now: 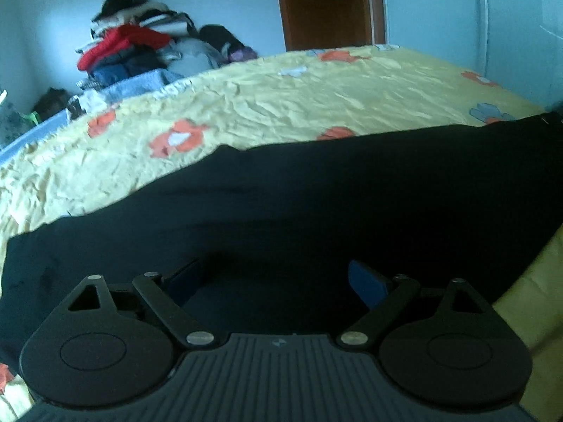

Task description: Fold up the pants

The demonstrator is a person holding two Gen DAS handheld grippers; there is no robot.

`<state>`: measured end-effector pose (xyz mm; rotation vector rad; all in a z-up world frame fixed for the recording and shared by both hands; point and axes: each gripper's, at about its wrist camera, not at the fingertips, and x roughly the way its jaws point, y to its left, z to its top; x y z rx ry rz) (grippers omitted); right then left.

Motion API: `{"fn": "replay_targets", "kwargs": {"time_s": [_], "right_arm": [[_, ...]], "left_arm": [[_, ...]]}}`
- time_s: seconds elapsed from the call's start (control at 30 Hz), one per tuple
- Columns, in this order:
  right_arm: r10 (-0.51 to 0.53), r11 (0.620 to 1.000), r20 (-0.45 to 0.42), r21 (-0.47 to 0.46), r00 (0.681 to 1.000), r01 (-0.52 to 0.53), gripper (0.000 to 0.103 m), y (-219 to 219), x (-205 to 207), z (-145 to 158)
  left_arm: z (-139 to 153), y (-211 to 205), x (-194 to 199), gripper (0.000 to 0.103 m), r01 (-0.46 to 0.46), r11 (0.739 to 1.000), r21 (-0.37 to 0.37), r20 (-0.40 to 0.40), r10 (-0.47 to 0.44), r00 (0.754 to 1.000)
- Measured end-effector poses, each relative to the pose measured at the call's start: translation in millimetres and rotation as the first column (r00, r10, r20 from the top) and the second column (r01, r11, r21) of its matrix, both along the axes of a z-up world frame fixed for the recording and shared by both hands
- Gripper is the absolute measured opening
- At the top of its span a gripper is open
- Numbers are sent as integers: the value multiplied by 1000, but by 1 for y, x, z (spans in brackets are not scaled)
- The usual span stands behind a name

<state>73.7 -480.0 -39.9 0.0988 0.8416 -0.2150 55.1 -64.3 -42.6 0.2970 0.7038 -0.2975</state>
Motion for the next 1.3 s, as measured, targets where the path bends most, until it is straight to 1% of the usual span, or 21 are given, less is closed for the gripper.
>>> {"fn": "replay_targets", "kwargs": {"time_s": [0.1,0.17,0.2,0.27,0.33,0.4,0.43,0.5,0.57,0.63,0.67,0.73,0.77,0.8,0.87,0.93,1.0,1.07,1.1,1.2,1.3], "right_arm": [[-82,995,47,58,996,79,26,-18,18,-5],[-132,988,124,95,984,121,27,-15,4,10],[-103,990,163,110,981,86,27,-8,-9,16],[-1,991,153,129,988,-19,29,9,-29,20],[116,985,75,122,990,-125,39,24,-34,15],[191,980,-16,61,981,-190,52,38,-32,0],[192,981,-8,20,981,-192,56,40,-30,-4],[104,995,18,-11,994,-103,77,30,-20,-9],[-10,998,46,-56,999,12,78,37,-20,-3],[144,988,116,41,983,-150,78,63,-16,5],[239,965,121,81,964,-249,76,78,-13,7],[390,919,46,40,920,-392,76,114,3,1],[421,907,3,2,907,-421,76,126,14,-6],[419,908,0,-17,908,-419,79,129,25,-13],[363,931,42,36,931,-364,82,120,49,-19],[289,951,74,90,955,-295,92,107,66,-25],[200,975,108,80,974,-209,91,98,65,-15],[189,976,168,76,968,-204,91,95,36,2],[206,972,174,80,963,-222,92,93,19,7],[330,941,70,58,941,-334,92,96,-13,9],[331,943,-27,51,943,-329,93,89,0,-17]], "left_arm": [[4,0,-6,82,49,999,7,-6,-49,999],[8,2,-12,82,49,999,4,27,-49,998],[11,3,-12,83,39,999,-4,49,-39,998],[12,2,-10,86,19,1000,-17,81,-18,997],[12,-4,-5,90,25,999,-33,82,-22,996],[8,-14,0,90,46,999,-23,52,-45,998],[3,-20,0,90,59,998,-6,33,-59,998],[-1,-27,-5,89,68,997,27,48,-69,996],[4,-30,-11,90,74,995,59,107,-80,991],[10,-31,-7,92,70,994,82,151,-82,985],[12,-31,0,92,57,995,86,161,-70,984],[16,-32,18,93,39,996,79,148,-51,988],[16,-34,32,93,34,996,80,115,-43,992],[15,-37,44,93,25,996,87,84,-32,996],[8,-42,71,94,5,995,103,24,-8,1000],[2,-44,92,98,-28,992,121,27,25,999],[1,-41,105,97,-77,988,132,59,70,996],[9,-31,107,91,-136,984,116,75,128,989],[14,-24,103,93,-142,986,89,78,135,988],[24,-7,81,94,-121,993,14,72,120,990],[18,-8,62,96,-100,995,-1,62,100,993]]}}
